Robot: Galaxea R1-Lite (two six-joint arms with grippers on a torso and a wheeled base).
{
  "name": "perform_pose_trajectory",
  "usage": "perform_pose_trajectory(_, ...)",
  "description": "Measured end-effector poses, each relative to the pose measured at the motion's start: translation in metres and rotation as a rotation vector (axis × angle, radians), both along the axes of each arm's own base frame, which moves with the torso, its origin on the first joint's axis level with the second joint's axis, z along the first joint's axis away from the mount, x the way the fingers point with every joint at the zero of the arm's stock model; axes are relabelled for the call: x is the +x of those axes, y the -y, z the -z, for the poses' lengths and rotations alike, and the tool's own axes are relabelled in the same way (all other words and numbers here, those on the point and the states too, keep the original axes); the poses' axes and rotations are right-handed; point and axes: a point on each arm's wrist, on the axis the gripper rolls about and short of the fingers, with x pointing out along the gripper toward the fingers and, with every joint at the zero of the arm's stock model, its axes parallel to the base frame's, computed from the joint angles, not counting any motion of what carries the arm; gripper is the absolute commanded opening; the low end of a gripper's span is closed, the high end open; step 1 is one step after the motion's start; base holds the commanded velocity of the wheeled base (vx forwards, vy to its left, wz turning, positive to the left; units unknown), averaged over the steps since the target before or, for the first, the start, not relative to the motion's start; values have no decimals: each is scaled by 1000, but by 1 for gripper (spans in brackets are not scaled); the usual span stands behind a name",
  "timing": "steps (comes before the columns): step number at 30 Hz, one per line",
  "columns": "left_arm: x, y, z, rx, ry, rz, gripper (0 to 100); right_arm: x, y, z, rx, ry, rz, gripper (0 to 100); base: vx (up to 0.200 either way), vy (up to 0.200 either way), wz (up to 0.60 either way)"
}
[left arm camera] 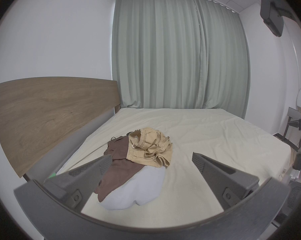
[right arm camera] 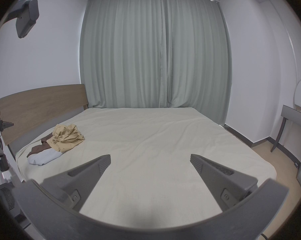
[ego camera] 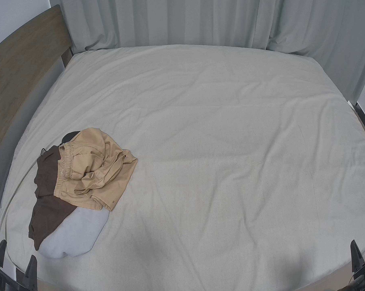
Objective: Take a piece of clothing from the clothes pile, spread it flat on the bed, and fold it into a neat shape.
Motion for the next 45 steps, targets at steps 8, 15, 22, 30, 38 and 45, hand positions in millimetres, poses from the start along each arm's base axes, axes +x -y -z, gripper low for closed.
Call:
perform_pose_trajectory(8,0,0,-1,-4,12,-7,100,0,0,0,1,0,3,100,0,0,0)
perform_pose_trajectory(15,-5,0,-20,-1,103,-2,100,0,0,0,1,0,4,100,0,0,0)
perform_pose_trajectory(22,-5,0,-27,-1,90,15,100,0,0,0,1,0,4,100,0,0,0)
perform_pose_trajectory(30,-1,-1,-41,-10,66,32,100,0,0,0,1,0,4,100,0,0,0)
perform_pose_trajectory(38,5,-1,-66,-55,54,73,100,0,0,0,1,0,1,100,0,0,0)
perform_pose_trajectory(45,13,0,-84,-62,30,87,100,0,0,0,1,0,0,100,0,0,0)
